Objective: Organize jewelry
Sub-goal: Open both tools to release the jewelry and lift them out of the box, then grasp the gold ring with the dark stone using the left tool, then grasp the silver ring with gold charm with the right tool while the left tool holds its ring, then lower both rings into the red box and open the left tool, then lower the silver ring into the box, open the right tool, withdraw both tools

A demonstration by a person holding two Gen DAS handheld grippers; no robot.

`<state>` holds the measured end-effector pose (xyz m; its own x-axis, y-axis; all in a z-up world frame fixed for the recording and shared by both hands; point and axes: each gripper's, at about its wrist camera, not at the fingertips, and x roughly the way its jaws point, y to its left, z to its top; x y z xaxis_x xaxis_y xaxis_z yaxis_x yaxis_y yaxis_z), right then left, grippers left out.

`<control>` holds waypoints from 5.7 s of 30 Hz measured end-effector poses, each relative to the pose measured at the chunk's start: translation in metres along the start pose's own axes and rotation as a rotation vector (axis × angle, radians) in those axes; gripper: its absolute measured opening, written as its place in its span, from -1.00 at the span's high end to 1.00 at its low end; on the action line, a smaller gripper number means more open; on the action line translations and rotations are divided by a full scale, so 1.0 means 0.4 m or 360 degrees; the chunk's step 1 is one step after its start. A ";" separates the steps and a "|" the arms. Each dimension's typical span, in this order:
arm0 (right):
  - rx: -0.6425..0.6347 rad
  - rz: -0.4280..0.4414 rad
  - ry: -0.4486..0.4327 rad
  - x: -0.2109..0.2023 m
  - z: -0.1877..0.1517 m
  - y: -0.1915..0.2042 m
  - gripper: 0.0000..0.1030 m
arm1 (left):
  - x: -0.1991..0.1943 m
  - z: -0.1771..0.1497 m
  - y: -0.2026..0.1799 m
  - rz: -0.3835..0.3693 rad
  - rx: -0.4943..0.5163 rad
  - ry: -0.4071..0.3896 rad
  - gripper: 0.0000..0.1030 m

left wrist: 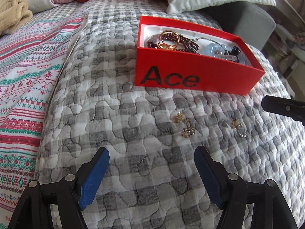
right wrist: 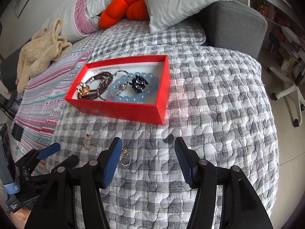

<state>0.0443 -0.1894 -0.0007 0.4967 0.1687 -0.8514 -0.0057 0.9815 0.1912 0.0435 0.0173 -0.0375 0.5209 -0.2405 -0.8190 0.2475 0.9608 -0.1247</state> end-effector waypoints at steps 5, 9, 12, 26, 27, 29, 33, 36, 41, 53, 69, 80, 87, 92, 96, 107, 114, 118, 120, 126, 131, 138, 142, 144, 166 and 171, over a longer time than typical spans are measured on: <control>0.0034 -0.0087 0.0082 0.020 -0.023 -0.026 -0.18 | -0.005 -0.010 -0.021 -0.0078 0.0131 -0.0032 -0.49; 0.0003 -0.0120 0.0111 0.028 -0.031 -0.031 -0.17 | -0.003 -0.004 -0.039 -0.0156 0.0166 -0.0017 -0.34; -0.0002 -0.0122 0.0121 0.031 -0.031 -0.028 -0.18 | -0.006 0.001 -0.056 -0.0202 0.0197 -0.0012 -0.05; -0.0033 -0.0111 0.0154 0.036 -0.045 -0.011 -0.18 | 0.038 0.024 -0.077 -0.0160 0.0228 -0.0017 0.36; -0.0033 -0.0111 0.0155 0.036 -0.045 -0.011 -0.18 | 0.040 0.025 -0.078 -0.0156 0.0228 -0.0022 0.36; -0.0033 -0.0111 0.0157 0.036 -0.046 -0.012 -0.18 | 0.043 0.028 -0.079 -0.0152 0.0225 -0.0030 0.36; -0.0031 -0.0111 0.0160 0.036 -0.047 -0.014 -0.18 | 0.049 0.033 -0.080 -0.0139 0.0224 -0.0037 0.46; -0.0033 -0.0112 0.0160 0.036 -0.046 -0.013 -0.18 | 0.052 0.038 -0.077 -0.0124 0.0216 -0.0043 0.76; -0.0034 -0.0105 0.0163 0.039 -0.047 -0.012 -0.18 | 0.046 0.042 -0.066 -0.0138 0.0181 -0.0029 0.79; -0.0136 -0.0043 0.0192 0.064 -0.061 0.054 -0.18 | -0.008 0.020 -0.036 -0.0087 0.0143 -0.0025 0.79; -0.0440 -0.0111 0.0114 0.104 -0.057 0.151 0.68 | -0.026 0.019 0.010 -0.0104 0.0056 -0.0017 0.79; -0.0400 -0.0051 0.0140 0.073 -0.065 0.132 0.69 | -0.044 0.025 0.007 -0.0133 0.0041 -0.0037 0.79; -0.0359 -0.0015 0.0088 0.030 -0.058 0.119 0.69 | -0.070 0.039 0.003 -0.0166 0.0009 -0.0088 0.79; -0.0330 -0.0007 0.0059 0.018 -0.048 0.119 0.69 | -0.074 0.043 0.001 -0.0174 -0.0002 -0.0099 0.79; -0.0312 -0.0002 0.0030 0.011 -0.035 0.121 0.69 | -0.083 0.052 0.005 -0.0181 -0.0015 -0.0124 0.79; -0.0220 0.0045 -0.0106 -0.018 0.032 0.100 0.69 | -0.075 0.102 0.032 -0.0210 -0.0120 -0.0199 0.79; -0.0180 0.0091 -0.0211 -0.020 0.076 0.092 0.68 | -0.062 0.152 0.000 -0.0310 -0.0131 -0.0287 0.79; -0.0154 0.0104 -0.0242 -0.019 0.091 0.081 0.68 | -0.036 0.182 -0.036 -0.0354 -0.0088 -0.0325 0.79; -0.0148 0.0097 -0.0253 -0.021 0.094 0.074 0.68 | -0.020 0.190 -0.051 -0.0369 -0.0082 -0.0334 0.79; -0.0114 0.0100 -0.0264 -0.029 0.095 0.037 0.68 | 0.030 0.212 -0.075 -0.0339 -0.0090 -0.0331 0.79; -0.0106 0.0099 -0.0247 -0.024 0.094 0.018 0.68 | 0.045 0.217 -0.088 -0.0280 -0.0068 -0.0317 0.74; -0.0099 0.0075 -0.0240 -0.021 0.096 0.003 0.68 | 0.000 0.198 -0.087 -0.0205 -0.0023 -0.0324 0.26; -0.0115 0.0075 -0.0243 -0.020 0.097 0.015 0.68 | -0.026 0.172 -0.080 -0.0154 0.0004 -0.0306 0.07; -0.0119 0.0076 -0.0239 -0.016 0.099 0.025 0.68 | -0.031 0.157 -0.070 -0.0129 0.0010 -0.0276 0.03; -0.0030 0.0148 -0.0194 0.055 0.165 0.067 0.66 | 0.016 0.104 -0.002 0.0062 -0.0012 -0.0058 -0.29; 0.0013 0.0182 -0.0186 0.066 0.175 0.063 0.66 | 0.021 0.102 0.000 0.0079 -0.0001 -0.0043 -0.30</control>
<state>0.1179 -0.1666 0.0158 0.5910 0.2673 -0.7611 -0.0613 0.9557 0.2880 0.0813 0.0095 -0.0216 0.5547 -0.1961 -0.8086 0.2201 0.9718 -0.0847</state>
